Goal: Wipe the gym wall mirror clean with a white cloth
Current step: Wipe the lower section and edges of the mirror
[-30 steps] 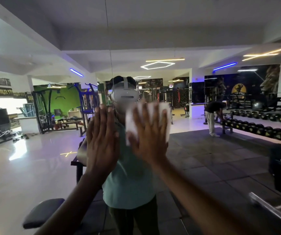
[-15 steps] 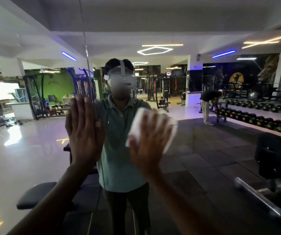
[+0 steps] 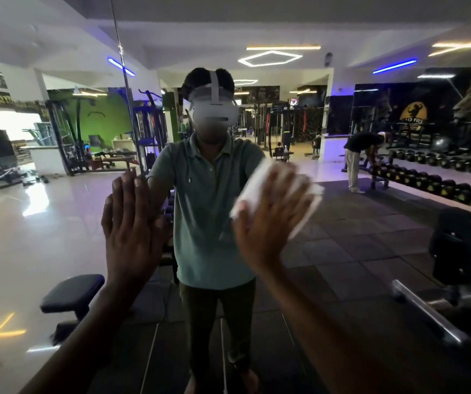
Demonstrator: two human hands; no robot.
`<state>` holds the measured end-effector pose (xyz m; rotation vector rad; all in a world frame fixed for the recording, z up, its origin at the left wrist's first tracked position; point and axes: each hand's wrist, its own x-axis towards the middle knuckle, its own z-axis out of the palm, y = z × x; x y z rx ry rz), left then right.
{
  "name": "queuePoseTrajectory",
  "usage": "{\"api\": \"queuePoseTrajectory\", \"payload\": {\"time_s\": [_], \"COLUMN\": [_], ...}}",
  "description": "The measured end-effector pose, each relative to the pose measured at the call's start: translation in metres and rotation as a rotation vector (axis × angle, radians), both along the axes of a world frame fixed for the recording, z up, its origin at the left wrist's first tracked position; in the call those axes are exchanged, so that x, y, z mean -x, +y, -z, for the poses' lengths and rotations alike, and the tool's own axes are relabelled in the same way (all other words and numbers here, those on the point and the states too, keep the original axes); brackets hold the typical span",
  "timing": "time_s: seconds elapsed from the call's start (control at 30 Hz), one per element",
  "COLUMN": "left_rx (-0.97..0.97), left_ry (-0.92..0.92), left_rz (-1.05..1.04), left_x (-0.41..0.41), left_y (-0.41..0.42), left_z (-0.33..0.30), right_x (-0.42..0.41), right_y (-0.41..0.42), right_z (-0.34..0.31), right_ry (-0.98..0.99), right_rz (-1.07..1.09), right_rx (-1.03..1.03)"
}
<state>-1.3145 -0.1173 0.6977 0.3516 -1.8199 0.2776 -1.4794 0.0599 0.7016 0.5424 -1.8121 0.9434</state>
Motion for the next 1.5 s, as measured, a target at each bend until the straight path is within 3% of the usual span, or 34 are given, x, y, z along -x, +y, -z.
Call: {"api": "queuePoseTrajectory", "payload": {"time_s": [0.1, 0.17, 0.23, 0.33, 0.47, 0.53, 0.6, 0.73, 0.83, 0.93, 1.0, 1.1, 1.17, 1.23, 1.33, 1.4, 1.43, 1.5], "left_rx": [0.000, 0.021, 0.041, 0.043, 0.016, 0.016, 0.025, 0.055, 0.040, 0.020, 0.015, 0.045, 0.067, 0.071, 0.062, 0.050, 0.045, 0.042], "left_ry": [0.032, 0.019, -0.012, -0.023, -0.020, -0.031, -0.055, -0.101, -0.084, -0.060, -0.061, -0.089, -0.106, -0.107, -0.082, -0.066, -0.062, -0.061], "left_rz": [-0.038, -0.057, -0.057, -0.068, -0.079, -0.078, -0.076, -0.046, -0.021, -0.019, -0.010, 0.025, 0.044, 0.051, 0.039, 0.030, 0.029, 0.025], "left_x": [0.005, 0.004, -0.001, -0.002, 0.002, 0.001, -0.002, -0.011, -0.009, -0.004, -0.005, -0.011, -0.015, -0.016, -0.013, -0.009, -0.008, -0.007], "left_y": [0.002, 0.002, 0.001, 0.003, 0.007, 0.006, 0.002, -0.005, -0.006, -0.006, -0.007, -0.010, -0.013, -0.013, -0.011, -0.009, -0.008, -0.009], "left_z": [0.003, 0.004, 0.003, 0.004, 0.006, 0.006, 0.007, 0.004, 0.007, 0.009, 0.009, 0.008, 0.007, 0.007, 0.010, 0.010, 0.011, 0.012], "right_x": [-0.036, -0.026, -0.001, 0.040, 0.011, -0.026, -0.049, -0.014, 0.030, 0.011, -0.030, -0.060, -0.041, -0.010, 0.030, 0.017, 0.000, -0.036], "right_y": [-0.024, -0.016, 0.003, 0.036, 0.010, -0.022, -0.042, -0.015, 0.027, 0.008, -0.031, -0.055, -0.038, -0.008, 0.028, 0.012, -0.005, -0.038], "right_z": [0.056, 0.063, 0.050, 0.028, 0.017, 0.024, 0.038, 0.025, 0.007, 0.013, 0.033, 0.061, 0.053, 0.038, 0.006, -0.007, -0.007, 0.009], "right_ry": [0.230, 0.340, 0.339, 0.189, -0.065, -0.024, 0.127, 0.399, 0.280, 0.025, 0.001, 0.211, 0.338, 0.326, 0.100, -0.062, -0.091, -0.032], "right_rz": [-0.219, -0.288, -0.268, -0.073, -0.008, -0.116, -0.208, -0.258, -0.076, 0.038, -0.046, -0.208, -0.259, -0.202, 0.052, 0.109, 0.105, -0.010], "right_rx": [-0.402, -0.521, -0.462, -0.222, 0.078, 0.014, -0.205, -0.480, -0.291, 0.003, -0.050, -0.406, -0.497, -0.423, -0.081, 0.140, 0.172, 0.035]}}
